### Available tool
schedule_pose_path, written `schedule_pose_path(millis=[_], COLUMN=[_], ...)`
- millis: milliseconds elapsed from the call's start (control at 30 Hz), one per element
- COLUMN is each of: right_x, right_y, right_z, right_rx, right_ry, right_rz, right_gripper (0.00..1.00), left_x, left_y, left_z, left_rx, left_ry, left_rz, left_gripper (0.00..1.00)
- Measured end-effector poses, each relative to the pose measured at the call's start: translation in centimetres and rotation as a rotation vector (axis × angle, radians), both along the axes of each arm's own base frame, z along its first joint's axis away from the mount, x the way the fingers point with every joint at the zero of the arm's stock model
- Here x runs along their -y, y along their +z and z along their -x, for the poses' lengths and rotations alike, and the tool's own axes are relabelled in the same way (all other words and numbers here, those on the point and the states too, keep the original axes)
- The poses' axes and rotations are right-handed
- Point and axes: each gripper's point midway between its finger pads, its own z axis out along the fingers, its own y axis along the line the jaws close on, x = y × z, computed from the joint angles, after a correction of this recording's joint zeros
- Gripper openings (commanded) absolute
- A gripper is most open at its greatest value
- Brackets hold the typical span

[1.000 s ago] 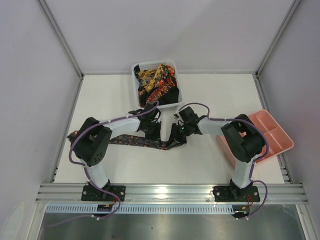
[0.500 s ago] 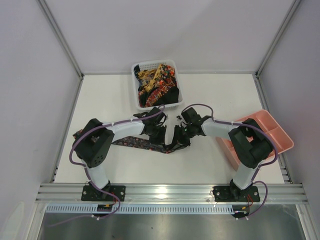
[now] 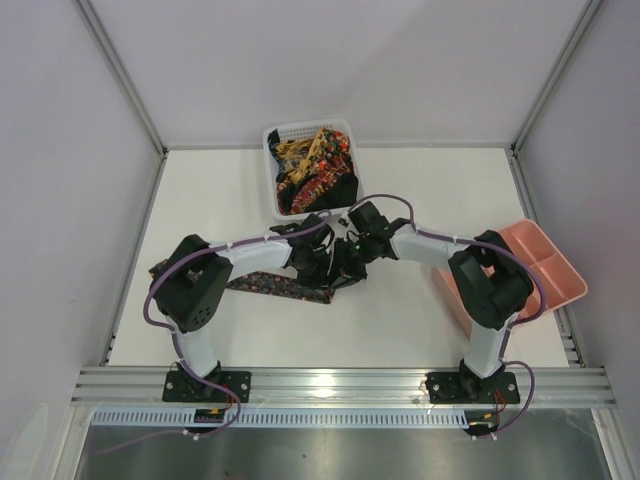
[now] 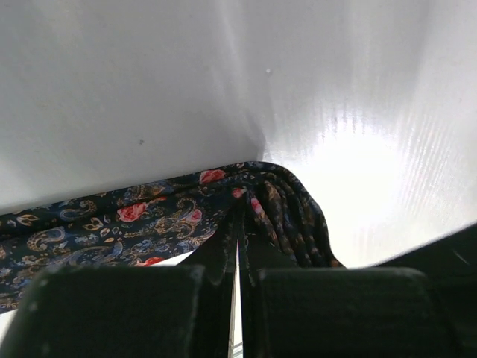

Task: Roll the ties
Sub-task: Roll the tie

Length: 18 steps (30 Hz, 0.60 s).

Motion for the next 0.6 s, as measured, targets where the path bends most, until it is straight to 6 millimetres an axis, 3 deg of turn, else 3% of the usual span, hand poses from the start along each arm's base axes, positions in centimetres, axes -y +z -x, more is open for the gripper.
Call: schedule_pose_path(millis=[233, 600], right_x=[-0.5, -1.2], right_y=[-1.9, -2.3], right_z=[-0.3, -0.4], right_rx=[-0.077, -0.11], right_ry=[-0.002, 0.015], right_rz=[0.038, 0.076], right_gripper=[0.0, 0.0], left_x=[-0.5, -1.5], left_y=[0.0, -0.1], left_z=[-0.2, -0.3], left_rx=[0.004, 0.014], left_ry=[0.008, 0.012], left_rz=[-0.03, -0.083], left_gripper=[0.01, 0.01])
